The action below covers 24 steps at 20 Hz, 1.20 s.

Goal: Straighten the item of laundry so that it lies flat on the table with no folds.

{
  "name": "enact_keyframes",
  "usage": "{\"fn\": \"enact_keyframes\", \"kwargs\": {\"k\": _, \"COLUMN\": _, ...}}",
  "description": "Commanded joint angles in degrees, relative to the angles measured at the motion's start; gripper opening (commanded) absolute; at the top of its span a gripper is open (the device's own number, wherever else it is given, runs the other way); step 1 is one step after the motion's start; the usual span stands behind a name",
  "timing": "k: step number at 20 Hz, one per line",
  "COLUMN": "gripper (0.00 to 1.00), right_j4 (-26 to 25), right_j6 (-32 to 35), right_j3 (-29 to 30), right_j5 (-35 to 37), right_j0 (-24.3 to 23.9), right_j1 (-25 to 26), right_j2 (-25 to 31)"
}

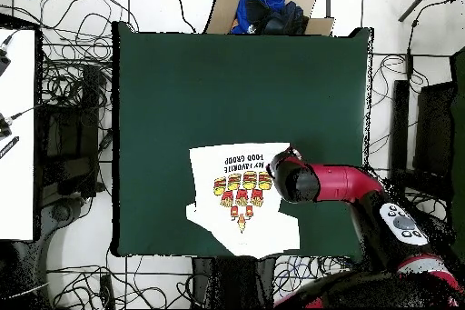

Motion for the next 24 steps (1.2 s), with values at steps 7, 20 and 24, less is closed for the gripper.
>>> {"fn": "enact_keyframes", "kwargs": {"k": 7, "gripper": 0.0, "right_j4": -3.1, "right_j6": 3.5, "right_j3": -9.6, "right_j5": -3.3, "right_j0": -0.6, "right_j1": 3.2, "right_j2": 1.8}}
{"fn": "enact_keyframes", "kwargs": {"k": 20, "gripper": 0.0, "right_j4": -2.1, "right_j6": 8.5, "right_j3": -9.2, "right_j5": -5.9, "right_j0": 2.7, "right_j1": 2.2, "right_j2": -1.7}}
{"fn": "enact_keyframes", "kwargs": {"k": 24, "gripper": 0.0, "right_j4": -2.0, "right_j6": 9.3, "right_j3": -9.5, "right_j5": -6.4, "right_j0": 3.5, "right_j1": 2.5, "right_j2": -2.5}}
